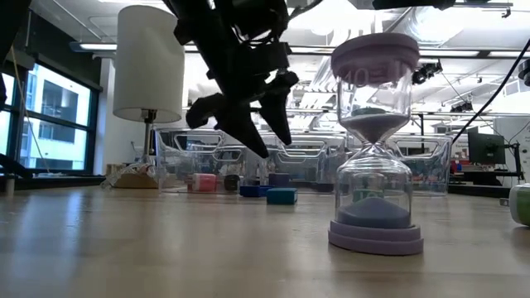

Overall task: Pick & Place Office items
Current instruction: Put the light blue digital clock into the middle transparent bin

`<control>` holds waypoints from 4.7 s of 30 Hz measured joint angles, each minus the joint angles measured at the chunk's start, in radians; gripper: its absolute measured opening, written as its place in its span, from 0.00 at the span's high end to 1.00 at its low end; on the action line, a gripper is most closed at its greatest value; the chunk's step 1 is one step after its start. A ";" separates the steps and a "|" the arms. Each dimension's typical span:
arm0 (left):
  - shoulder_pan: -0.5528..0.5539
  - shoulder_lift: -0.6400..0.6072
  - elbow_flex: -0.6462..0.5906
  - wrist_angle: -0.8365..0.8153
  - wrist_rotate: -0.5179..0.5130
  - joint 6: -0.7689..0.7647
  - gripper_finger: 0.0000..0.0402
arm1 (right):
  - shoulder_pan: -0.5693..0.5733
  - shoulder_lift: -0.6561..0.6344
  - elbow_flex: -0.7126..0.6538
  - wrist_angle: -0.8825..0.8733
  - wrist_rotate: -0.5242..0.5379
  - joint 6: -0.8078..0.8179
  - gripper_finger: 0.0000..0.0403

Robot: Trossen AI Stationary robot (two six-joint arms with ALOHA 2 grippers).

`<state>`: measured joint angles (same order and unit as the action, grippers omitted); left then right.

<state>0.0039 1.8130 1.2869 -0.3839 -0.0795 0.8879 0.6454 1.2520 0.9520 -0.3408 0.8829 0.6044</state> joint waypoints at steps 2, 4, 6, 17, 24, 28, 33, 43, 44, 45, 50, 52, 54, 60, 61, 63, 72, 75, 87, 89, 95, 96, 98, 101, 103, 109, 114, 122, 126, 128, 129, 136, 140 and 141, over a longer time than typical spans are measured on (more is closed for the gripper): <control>-0.002 0.004 0.000 0.001 0.004 0.098 0.44 | 0.000 0.000 0.000 0.000 0.002 0.000 0.18; -0.005 0.008 0.000 0.000 0.004 0.185 0.44 | 0.000 0.000 0.000 0.000 0.002 0.000 0.18; -0.006 0.021 0.001 0.012 0.005 0.244 0.44 | 0.000 0.000 0.000 0.000 0.004 0.000 0.18; 0.001 0.135 0.001 0.027 -0.035 0.376 0.44 | 0.000 0.000 0.000 0.000 0.004 -0.003 0.18; 0.000 0.145 0.001 0.045 -0.038 0.381 0.44 | 0.000 0.000 0.000 -0.002 0.004 -0.003 0.18; 0.000 0.146 0.001 0.053 -0.036 0.437 0.44 | 0.000 0.000 0.000 -0.003 0.004 -0.003 0.18; -0.012 0.146 0.001 0.053 -0.039 0.519 0.44 | 0.000 0.000 0.000 -0.006 0.004 -0.003 0.18; -0.020 0.146 0.001 0.054 -0.038 0.555 0.44 | -0.016 0.055 0.000 0.007 0.030 -0.021 0.18; -0.020 0.146 0.001 0.054 -0.039 0.555 0.44 | -0.022 0.058 0.000 0.011 0.030 -0.040 0.18; -0.020 0.146 0.001 0.054 -0.039 0.555 0.44 | -0.028 0.058 -0.001 0.022 0.030 -0.061 0.18; -0.021 0.146 0.001 0.054 -0.047 0.555 0.44 | -0.061 0.056 0.000 0.057 0.031 -0.114 0.18; -0.021 0.146 0.001 0.053 -0.047 0.555 0.44 | -0.074 0.056 0.000 0.060 0.031 -0.114 0.18; -0.021 0.146 0.001 0.053 -0.047 0.551 0.44 | -0.086 0.055 0.000 0.061 0.031 -0.113 0.18; -0.031 0.146 0.000 0.052 -0.059 0.506 0.44 | -0.125 0.056 0.000 0.063 0.004 -0.103 0.18; -0.033 0.146 0.000 0.051 -0.060 0.512 0.44 | -0.130 0.056 0.000 0.065 -0.002 -0.103 0.18; -0.040 0.146 0.000 0.045 -0.060 0.544 0.44 | -0.138 0.056 0.000 0.066 -0.003 -0.103 0.18; -0.059 0.146 0.000 0.046 -0.093 0.486 0.44 | -0.165 0.056 0.000 0.063 -0.004 -0.111 0.18; -0.060 0.146 0.000 0.047 -0.110 0.473 0.44 | -0.164 0.056 0.000 0.061 -0.004 -0.122 0.18; -0.061 0.148 -0.001 0.073 -0.204 0.401 0.44 | -0.164 0.056 0.000 0.061 -0.004 -0.157 0.18; -0.061 0.148 -0.001 0.062 -0.204 0.421 0.44 | -0.164 0.056 0.000 0.061 -0.004 -0.164 0.18; -0.074 0.140 -0.001 0.036 -0.204 0.473 0.44 | -0.164 0.056 0.000 0.061 -0.004 -0.165 0.18; -0.074 0.136 0.002 0.030 -0.204 0.475 0.44 | -0.164 0.056 0.000 0.061 -0.004 -0.165 0.18; -0.074 0.129 0.019 -0.018 -0.199 0.477 0.44 | -0.164 0.056 0.000 0.061 -0.003 -0.165 0.18; -0.074 0.129 0.068 -0.108 -0.172 0.472 0.44 | -0.164 0.056 0.000 0.061 -0.002 -0.169 0.18; -0.074 0.129 0.095 -0.156 -0.158 0.470 0.44 | -0.164 0.056 0.000 0.061 -0.002 -0.170 0.18; -0.074 0.127 0.119 -0.175 -0.135 0.551 0.44 | -0.164 0.056 0.000 0.061 -0.001 -0.183 0.18; -0.074 0.127 0.119 -0.173 -0.091 0.610 0.44 | -0.164 0.056 0.000 0.061 -0.003 -0.184 0.18; -0.065 0.138 0.119 -0.158 -0.053 0.660 0.44 | -0.146 0.056 0.000 0.070 0.036 -0.226 0.18; -0.058 0.159 0.131 -0.169 -0.056 0.669 0.44 | -0.130 0.056 0.000 0.077 0.097 -0.243 0.18; -0.058 0.174 0.147 -0.190 -0.056 0.677 0.44 | -0.126 0.056 0.000 0.081 0.121 -0.248 0.18; -0.058 0.180 0.156 -0.194 -0.056 0.685 0.44 | -0.125 0.056 0.000 0.084 0.126 -0.255 0.18; -0.058 0.198 0.208 -0.239 -0.053 0.701 0.44 | -0.122 0.056 0.000 0.091 0.129 -0.269 0.18; -0.058 0.196 0.213 -0.238 -0.052 0.740 0.44 | -0.121 0.056 0.000 0.091 0.129 -0.269 0.18; -0.058 0.197 0.213 -0.238 -0.048 0.745 0.44 | -0.121 0.056 0.000 0.091 0.129 -0.269 0.18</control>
<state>-0.0544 2.0098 1.5002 -0.6220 -0.1277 1.6330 0.5240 1.3083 0.9524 -0.2497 1.0115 0.3359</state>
